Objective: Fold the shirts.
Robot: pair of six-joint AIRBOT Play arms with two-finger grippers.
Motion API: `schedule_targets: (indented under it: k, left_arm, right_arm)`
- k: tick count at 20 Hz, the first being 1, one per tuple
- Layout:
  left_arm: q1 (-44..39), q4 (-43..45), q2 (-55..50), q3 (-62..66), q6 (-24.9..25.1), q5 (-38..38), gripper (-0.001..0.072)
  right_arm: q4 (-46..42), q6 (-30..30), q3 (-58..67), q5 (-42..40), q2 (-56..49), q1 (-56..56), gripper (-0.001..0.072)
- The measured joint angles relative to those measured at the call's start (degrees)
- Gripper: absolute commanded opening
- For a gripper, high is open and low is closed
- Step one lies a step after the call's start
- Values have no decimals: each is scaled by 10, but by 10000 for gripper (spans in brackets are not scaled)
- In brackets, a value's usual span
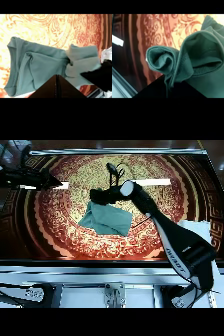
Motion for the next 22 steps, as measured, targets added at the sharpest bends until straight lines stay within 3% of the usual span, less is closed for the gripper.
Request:
schedule_targets:
  k: [1, 4, 7, 9, 10, 13, 15, 18, 22]
  left_arm:
    - [9, 3, 9, 0, 3, -15, 34]
    - [17, 9, 24, 0, 13, -45, 34]
    - [15, 12, 30, 0, 30, -60, 34]
    - [14, 13, 32, 0, 38, -64, 34]
    - [15, 13, 33, 0, 42, -64, 34]
    - [19, 13, 34, 0, 50, -68, 34]
    - [19, 13, 34, 0, 52, -68, 34]
    - [18, 13, 34, 0, 54, -69, 34]
    - [12, 13, 34, 0, 55, -72, 34]
  right_arm:
    - [29, 5, 0, -29, -21, 12, 628]
    - [107, 12, 0, -85, -61, 26, 628]
    - [125, 12, 0, -50, -57, 4, 627]
    - [80, 12, 0, 26, -33, -26, 628]
    - [33, 17, 0, 80, -17, -45, 692]
    - [-144, 40, -1, 234, 21, -114, 699]
    - [-212, 53, -19, 300, 30, -167, 699]
    - [-194, 55, -75, 321, 25, -219, 699]
    - [-111, 23, -130, 283, -18, -226, 698]
